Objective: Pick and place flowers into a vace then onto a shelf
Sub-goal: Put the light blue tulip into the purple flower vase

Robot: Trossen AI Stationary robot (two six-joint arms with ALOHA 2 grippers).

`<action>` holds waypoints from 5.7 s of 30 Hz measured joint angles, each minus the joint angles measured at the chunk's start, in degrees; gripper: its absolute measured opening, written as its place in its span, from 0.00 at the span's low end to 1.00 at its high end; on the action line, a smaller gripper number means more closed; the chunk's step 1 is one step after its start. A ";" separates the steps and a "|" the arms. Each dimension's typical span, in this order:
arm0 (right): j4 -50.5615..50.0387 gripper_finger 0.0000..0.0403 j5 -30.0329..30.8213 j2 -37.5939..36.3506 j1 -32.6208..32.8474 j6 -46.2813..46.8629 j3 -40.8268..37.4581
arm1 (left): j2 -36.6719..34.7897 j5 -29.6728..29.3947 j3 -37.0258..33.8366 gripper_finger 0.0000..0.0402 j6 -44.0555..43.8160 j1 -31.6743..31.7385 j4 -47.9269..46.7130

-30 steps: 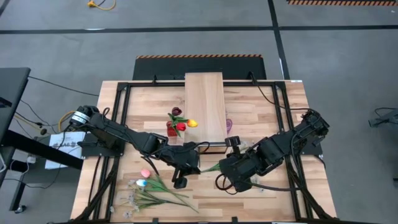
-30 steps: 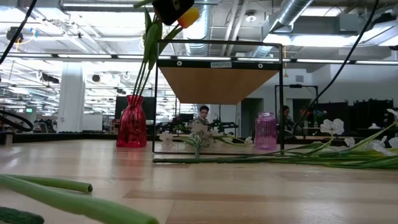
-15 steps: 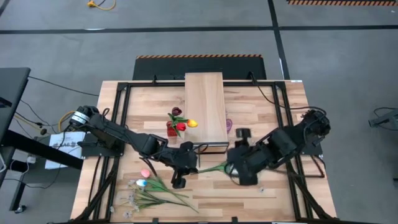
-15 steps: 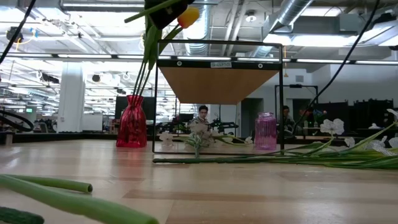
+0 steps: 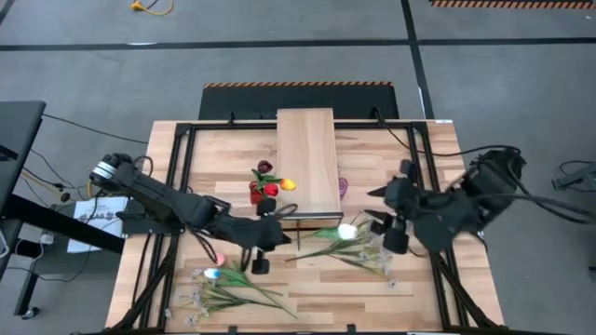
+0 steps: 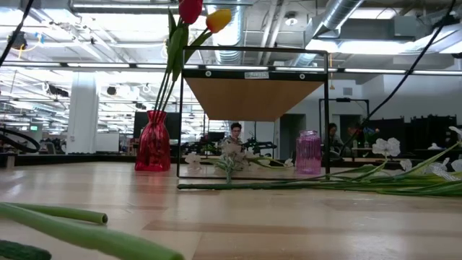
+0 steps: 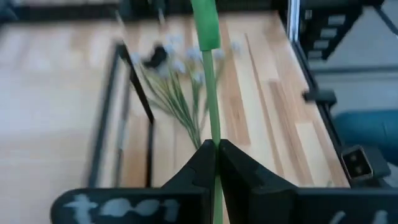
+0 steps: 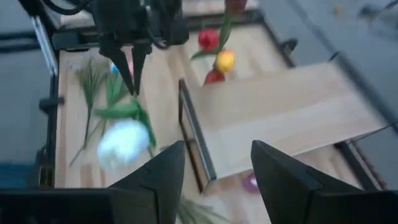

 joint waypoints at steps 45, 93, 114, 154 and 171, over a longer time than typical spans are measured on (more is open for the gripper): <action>90.00 0.42 15.20 6.69 2.59 -50.52 -33.96 | -4.32 6.55 -1.10 0.00 22.26 -6.11 21.04; 90.53 0.06 0.69 6.56 2.29 -62.47 -30.90 | -4.32 4.78 -1.09 0.00 19.24 -6.06 18.33; 88.68 0.00 0.81 6.61 0.86 -63.52 -27.97 | -5.72 1.10 10.95 0.28 16.18 -7.39 -1.43; 56.20 0.00 -19.07 -23.49 -34.90 -50.89 -39.11 | -25.99 -26.21 19.00 0.32 14.48 -10.39 -18.22; 59.30 0.00 -19.06 -31.10 -43.20 -37.07 -59.49 | -49.74 -26.05 -26.87 0.32 18.16 -10.37 19.25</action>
